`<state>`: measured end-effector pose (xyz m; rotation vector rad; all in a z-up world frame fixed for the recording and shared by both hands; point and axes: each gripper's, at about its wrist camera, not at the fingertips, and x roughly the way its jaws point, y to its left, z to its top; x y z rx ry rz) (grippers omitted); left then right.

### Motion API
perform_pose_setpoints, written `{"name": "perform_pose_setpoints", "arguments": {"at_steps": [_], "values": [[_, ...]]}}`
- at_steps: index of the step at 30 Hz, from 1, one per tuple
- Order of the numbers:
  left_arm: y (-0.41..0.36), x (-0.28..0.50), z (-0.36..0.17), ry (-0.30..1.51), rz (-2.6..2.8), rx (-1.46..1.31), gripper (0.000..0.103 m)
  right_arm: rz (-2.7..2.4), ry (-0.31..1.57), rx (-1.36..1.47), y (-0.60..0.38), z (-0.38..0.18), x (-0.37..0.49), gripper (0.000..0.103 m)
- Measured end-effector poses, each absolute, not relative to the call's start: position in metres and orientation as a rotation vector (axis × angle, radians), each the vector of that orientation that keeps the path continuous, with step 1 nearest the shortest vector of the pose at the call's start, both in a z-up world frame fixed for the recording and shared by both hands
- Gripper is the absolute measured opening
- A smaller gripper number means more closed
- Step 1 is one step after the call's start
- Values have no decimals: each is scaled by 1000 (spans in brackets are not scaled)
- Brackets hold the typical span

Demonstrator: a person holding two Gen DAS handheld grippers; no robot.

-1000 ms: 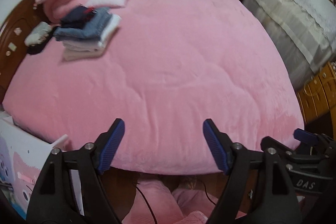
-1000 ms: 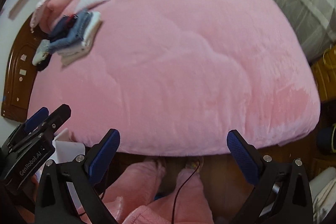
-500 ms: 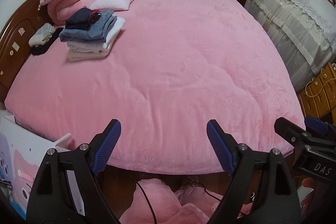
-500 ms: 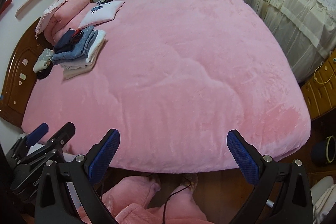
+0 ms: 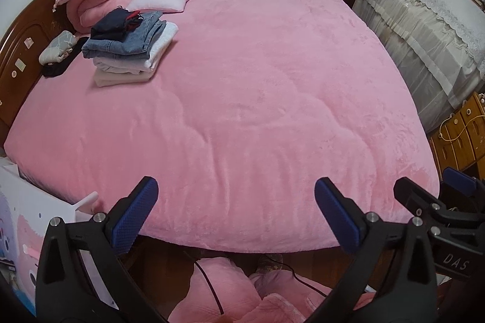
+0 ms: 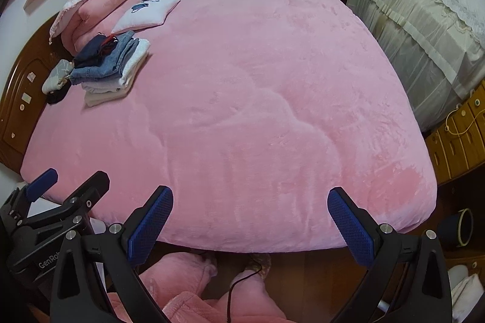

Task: Fold large clothes

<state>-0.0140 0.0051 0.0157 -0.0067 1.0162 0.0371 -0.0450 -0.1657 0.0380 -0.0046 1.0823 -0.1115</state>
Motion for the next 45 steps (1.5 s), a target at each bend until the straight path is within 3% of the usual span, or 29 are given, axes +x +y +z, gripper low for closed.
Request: {"name": "perform_pose_setpoints", "arguments": {"at_steps": [45], "values": [[13,-13,17,987,106,-47,102,-73,1126,-63,-149,10,-21,103]]}}
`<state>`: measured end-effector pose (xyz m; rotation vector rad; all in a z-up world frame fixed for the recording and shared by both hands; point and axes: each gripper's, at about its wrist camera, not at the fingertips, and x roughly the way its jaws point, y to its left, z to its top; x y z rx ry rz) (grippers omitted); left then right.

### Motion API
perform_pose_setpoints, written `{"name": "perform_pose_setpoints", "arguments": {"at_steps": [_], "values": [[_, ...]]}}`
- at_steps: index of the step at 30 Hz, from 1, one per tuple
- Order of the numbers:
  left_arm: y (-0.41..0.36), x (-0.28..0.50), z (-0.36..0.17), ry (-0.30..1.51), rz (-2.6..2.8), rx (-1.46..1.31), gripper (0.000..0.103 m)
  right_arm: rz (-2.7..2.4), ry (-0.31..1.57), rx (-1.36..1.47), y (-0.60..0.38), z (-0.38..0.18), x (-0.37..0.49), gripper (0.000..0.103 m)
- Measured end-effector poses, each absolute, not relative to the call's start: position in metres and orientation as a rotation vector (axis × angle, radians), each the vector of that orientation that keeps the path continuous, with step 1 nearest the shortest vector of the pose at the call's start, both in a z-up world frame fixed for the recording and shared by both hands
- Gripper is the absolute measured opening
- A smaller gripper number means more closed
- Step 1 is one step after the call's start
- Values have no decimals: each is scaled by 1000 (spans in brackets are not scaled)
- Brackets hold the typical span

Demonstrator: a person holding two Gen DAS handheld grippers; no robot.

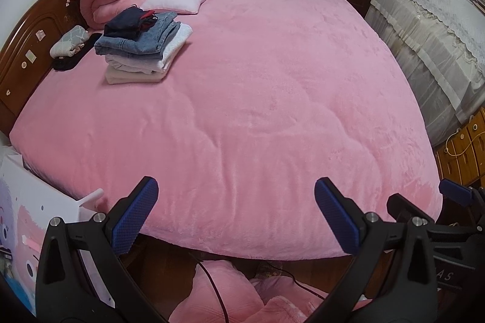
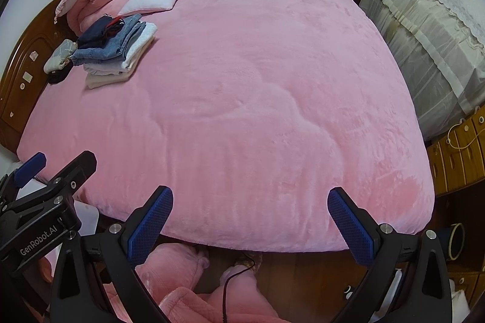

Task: Fold large clothes

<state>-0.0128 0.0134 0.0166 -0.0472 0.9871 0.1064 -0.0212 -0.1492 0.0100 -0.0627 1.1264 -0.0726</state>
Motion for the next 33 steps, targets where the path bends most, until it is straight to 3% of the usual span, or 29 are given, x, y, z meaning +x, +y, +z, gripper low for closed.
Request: {"name": "perform_pose_setpoints", "arguments": {"at_steps": [33], "values": [[17,6,24,986,82,-4,102,-118,1120,-76,-156,8,-14,103]]}}
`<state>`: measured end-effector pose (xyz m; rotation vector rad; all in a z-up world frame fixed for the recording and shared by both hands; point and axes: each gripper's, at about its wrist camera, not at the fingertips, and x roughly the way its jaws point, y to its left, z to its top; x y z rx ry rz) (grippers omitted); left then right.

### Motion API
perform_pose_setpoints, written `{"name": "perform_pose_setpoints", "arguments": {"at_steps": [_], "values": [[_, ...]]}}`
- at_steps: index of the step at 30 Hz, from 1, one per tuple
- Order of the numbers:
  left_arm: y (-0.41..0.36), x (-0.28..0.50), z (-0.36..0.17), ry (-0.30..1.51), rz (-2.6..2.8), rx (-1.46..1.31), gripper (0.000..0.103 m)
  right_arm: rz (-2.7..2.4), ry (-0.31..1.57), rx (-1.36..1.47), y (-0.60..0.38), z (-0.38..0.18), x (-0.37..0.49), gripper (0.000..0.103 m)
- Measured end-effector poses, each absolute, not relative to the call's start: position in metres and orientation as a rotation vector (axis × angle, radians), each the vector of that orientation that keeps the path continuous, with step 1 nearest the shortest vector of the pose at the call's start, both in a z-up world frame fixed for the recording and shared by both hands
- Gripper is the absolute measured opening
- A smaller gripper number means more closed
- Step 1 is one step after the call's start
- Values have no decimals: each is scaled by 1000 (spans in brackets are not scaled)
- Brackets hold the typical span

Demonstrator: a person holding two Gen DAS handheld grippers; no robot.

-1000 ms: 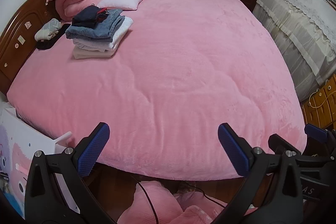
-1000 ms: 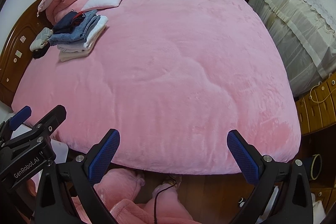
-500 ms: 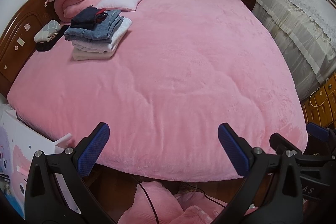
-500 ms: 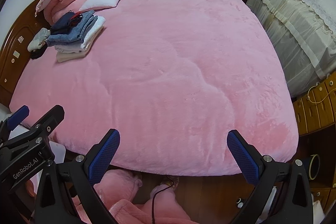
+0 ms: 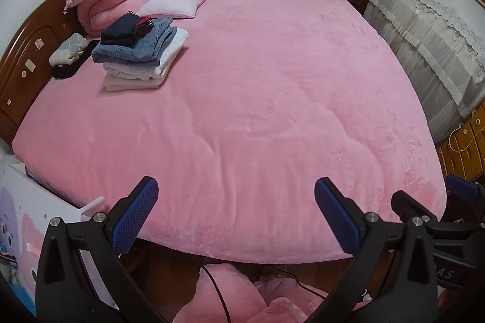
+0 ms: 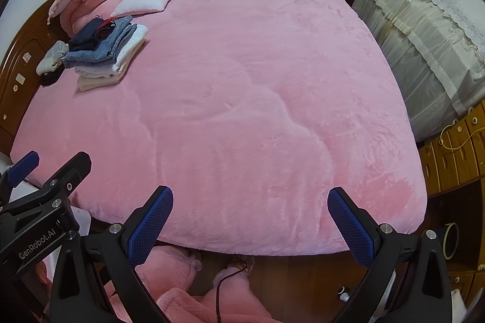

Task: Fold large clothes

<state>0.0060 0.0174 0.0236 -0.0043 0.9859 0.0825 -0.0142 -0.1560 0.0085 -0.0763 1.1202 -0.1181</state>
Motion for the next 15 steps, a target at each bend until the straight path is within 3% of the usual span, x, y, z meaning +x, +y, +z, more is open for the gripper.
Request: {"name": "perform_pose_setpoints", "arguments": {"at_steps": [15], "values": [[17,8,24,981,70,17,102,-136,1102,-81,-159,14,-17,103]]}}
